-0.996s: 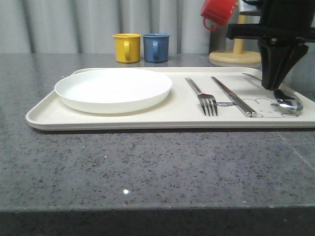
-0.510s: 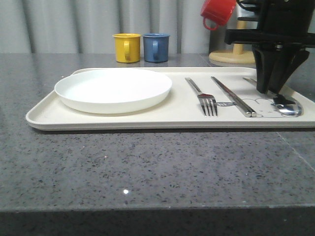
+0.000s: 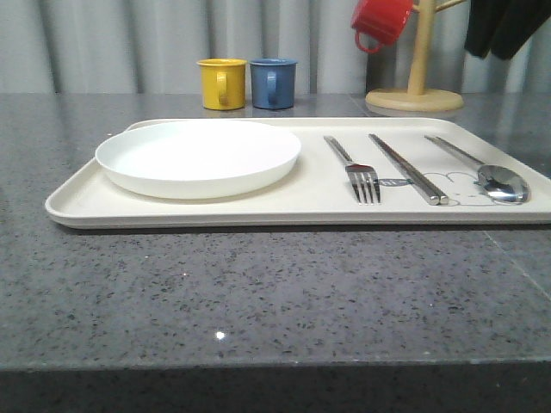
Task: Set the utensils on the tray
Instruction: 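Lower the spoon onto the tray beside the chopsticks and release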
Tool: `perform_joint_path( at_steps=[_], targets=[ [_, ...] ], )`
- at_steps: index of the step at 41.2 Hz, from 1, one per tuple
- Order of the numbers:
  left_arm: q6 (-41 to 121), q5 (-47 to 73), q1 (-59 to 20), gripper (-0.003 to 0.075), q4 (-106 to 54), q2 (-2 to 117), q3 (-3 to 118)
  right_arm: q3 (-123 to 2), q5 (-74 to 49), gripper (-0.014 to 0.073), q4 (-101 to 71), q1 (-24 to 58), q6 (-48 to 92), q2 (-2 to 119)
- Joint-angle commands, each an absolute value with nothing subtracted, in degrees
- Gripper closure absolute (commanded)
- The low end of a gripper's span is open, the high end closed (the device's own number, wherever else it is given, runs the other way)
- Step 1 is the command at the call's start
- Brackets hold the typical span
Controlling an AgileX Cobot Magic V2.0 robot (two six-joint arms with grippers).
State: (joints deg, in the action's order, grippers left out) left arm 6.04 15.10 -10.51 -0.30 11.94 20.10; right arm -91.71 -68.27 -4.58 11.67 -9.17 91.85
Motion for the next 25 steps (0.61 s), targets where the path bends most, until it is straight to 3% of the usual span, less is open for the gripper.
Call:
perform_joint_path(
  at_steps=[1,5,12,25],
  targets=[
    [5.61,10.27,-10.85,0.0733,-0.76,12.37,21.68,-93.57,-66.06,0.0472,-4.89,11.62,-6.67,86.30],
    [5.61,10.27,-10.85,0.0733,-0.76,12.37,21.68,-93.57,-65.64,0.0582,-4.89,11.62,-6.03,83.91],
    [5.61,10.27,-10.85,0.0733,-0.76,12.37,21.68,-93.57,-64.81,0.0703,-4.84,11.62,-5.32,80.66],
    [5.61,10.27,-10.85,0.0733,-0.76,12.37,21.68,-88.38,-64.59,0.0706,-4.84,11.62,-1.98,71.29]
  ],
)
